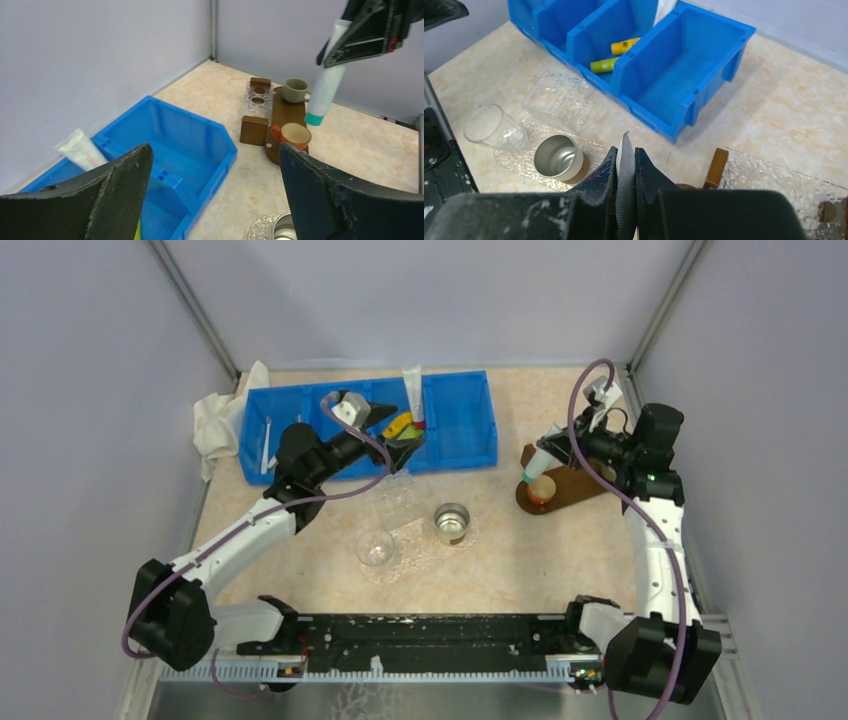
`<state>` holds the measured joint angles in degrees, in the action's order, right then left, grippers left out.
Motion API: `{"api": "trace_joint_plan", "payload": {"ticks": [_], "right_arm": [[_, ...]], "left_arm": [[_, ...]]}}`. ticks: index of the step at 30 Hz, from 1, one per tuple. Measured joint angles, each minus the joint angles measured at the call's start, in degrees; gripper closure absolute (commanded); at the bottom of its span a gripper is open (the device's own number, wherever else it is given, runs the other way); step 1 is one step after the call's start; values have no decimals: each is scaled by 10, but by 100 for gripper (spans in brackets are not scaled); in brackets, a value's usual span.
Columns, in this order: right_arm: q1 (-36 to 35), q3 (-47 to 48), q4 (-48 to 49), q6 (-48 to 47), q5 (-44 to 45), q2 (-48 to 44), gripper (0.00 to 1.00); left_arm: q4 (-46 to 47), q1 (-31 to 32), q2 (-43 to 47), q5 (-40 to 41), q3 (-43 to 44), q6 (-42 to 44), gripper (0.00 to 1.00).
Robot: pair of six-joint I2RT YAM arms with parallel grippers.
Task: Prepare toiletry sets of a toothbrush and toothpaste on the tray
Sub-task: Place the toothpaste in the toothpaste holder.
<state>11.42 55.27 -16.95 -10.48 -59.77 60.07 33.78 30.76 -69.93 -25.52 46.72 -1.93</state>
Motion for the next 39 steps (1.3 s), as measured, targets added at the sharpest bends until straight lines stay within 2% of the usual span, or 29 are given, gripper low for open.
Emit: {"api": "trace_joint_plan", "payload": {"ticks": [6,32,39], "right_arm": [[4,0,-7,-5,30,0,100],[8,-2,-14,-15,115,1,100],[7,-39,15,-14,141,12,100]], "left_arm": [[10,-24,-7,14,-7,-21,1],[27,-41,-36,12,-8,-46,1],[27,-42,-40,7,-8,-47,1]]}}
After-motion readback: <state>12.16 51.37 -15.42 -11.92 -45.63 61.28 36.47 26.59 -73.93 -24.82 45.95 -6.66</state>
